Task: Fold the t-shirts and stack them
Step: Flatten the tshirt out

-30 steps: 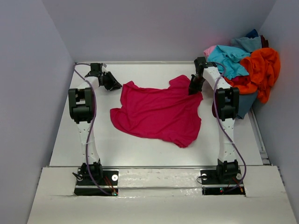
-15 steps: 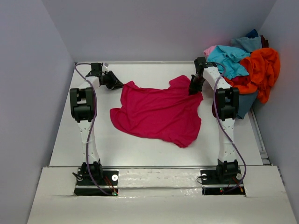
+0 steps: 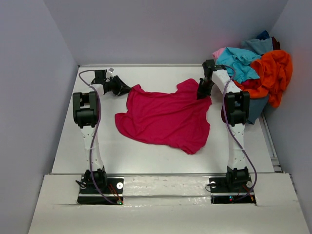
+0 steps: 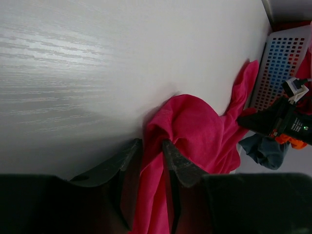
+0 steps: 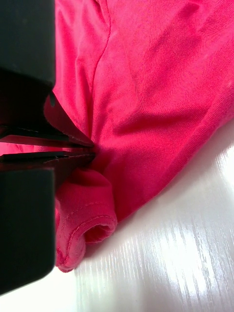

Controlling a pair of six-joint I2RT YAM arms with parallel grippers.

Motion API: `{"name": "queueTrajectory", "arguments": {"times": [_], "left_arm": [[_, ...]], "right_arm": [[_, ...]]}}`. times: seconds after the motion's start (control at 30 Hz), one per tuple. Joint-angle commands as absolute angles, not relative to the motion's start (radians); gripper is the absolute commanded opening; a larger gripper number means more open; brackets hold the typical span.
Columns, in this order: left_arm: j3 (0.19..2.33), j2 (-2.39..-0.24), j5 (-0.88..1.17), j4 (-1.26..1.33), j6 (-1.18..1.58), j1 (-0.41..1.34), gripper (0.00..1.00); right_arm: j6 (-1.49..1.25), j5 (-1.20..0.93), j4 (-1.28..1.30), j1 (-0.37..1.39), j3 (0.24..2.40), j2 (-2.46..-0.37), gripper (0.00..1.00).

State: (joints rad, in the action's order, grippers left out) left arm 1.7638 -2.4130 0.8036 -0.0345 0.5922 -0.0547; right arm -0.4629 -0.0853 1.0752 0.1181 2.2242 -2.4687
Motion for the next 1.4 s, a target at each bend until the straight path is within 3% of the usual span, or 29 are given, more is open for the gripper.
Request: {"name": "queueTrajectory", "arguments": {"times": [0.0, 0.57, 0.93, 1.37], "left_arm": [[1.694, -2.387, 0.802, -0.015, 0.612, -0.072, 0.38], [1.618, -2.349, 0.810, -0.006, 0.604, -0.121, 0.37], [1.617, -2.396, 0.957, 0.127, 0.678, -0.121, 0.38], [1.709, -2.433, 0.923, 0.009, 0.612, -0.121, 0.42]], "right_arm": [[-0.443, -0.058, 1.115, 0.110, 2.240, -2.465, 0.13], [-0.449, -0.066, 1.117, 0.110, 2.243, -2.470, 0.13], [-0.449, -0.066, 1.131, 0.110, 2.264, -2.480, 0.13], [-0.449, -0.069, 1.141, 0.110, 2.286, -2.497, 0.12]]}}
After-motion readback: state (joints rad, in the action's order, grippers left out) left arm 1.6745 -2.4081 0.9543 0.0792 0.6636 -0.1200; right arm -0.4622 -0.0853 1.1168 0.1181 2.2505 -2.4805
